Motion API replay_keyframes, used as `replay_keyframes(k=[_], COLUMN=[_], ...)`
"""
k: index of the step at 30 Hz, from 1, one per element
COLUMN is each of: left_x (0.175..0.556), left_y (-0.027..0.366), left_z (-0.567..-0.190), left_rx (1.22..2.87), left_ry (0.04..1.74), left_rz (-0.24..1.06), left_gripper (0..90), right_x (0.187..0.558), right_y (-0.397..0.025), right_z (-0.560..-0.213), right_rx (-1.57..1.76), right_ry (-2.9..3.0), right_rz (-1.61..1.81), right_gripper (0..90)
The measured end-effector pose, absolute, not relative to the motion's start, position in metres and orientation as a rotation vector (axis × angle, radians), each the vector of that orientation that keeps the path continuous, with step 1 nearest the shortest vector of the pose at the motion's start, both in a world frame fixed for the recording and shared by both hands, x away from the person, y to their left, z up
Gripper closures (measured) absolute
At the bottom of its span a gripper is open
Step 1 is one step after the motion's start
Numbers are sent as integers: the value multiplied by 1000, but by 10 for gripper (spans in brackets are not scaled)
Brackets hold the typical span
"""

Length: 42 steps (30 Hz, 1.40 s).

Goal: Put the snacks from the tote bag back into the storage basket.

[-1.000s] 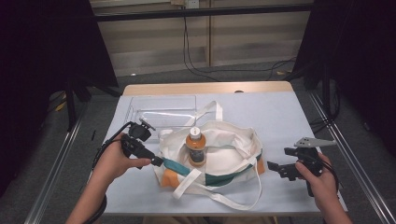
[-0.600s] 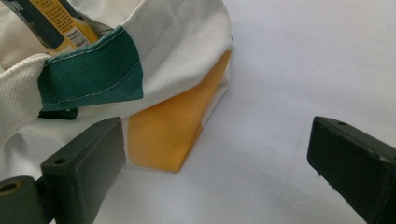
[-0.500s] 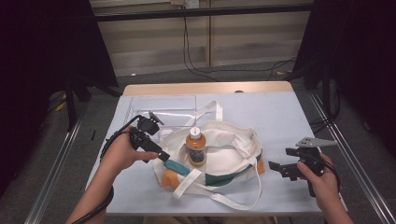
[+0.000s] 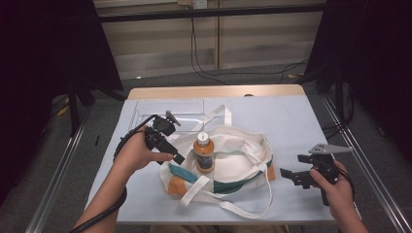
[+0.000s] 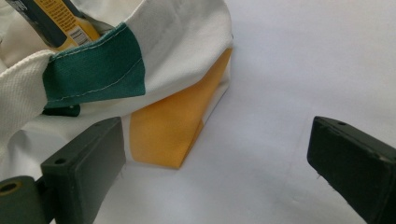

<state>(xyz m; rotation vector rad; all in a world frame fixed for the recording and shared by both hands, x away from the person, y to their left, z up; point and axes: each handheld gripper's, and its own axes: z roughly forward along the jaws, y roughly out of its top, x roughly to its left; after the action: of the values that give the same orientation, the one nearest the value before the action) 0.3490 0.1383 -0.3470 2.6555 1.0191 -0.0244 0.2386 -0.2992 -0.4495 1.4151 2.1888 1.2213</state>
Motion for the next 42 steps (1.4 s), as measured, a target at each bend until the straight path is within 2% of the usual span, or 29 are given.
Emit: replay_keyframes(k=[26,42], left_x=[359,362], left_y=[96,79], left_z=[-341,-342], left_rx=[2739,2773], left_ry=[899,882], left_rz=[-65,-73], left_gripper=[98,104], right_x=[229,229], right_y=[-306,-304], right_z=[-452,-450], right_rx=[1436,1418], right_ry=[2176,2175], right_rz=[1223,1226], right_gripper=[38,39])
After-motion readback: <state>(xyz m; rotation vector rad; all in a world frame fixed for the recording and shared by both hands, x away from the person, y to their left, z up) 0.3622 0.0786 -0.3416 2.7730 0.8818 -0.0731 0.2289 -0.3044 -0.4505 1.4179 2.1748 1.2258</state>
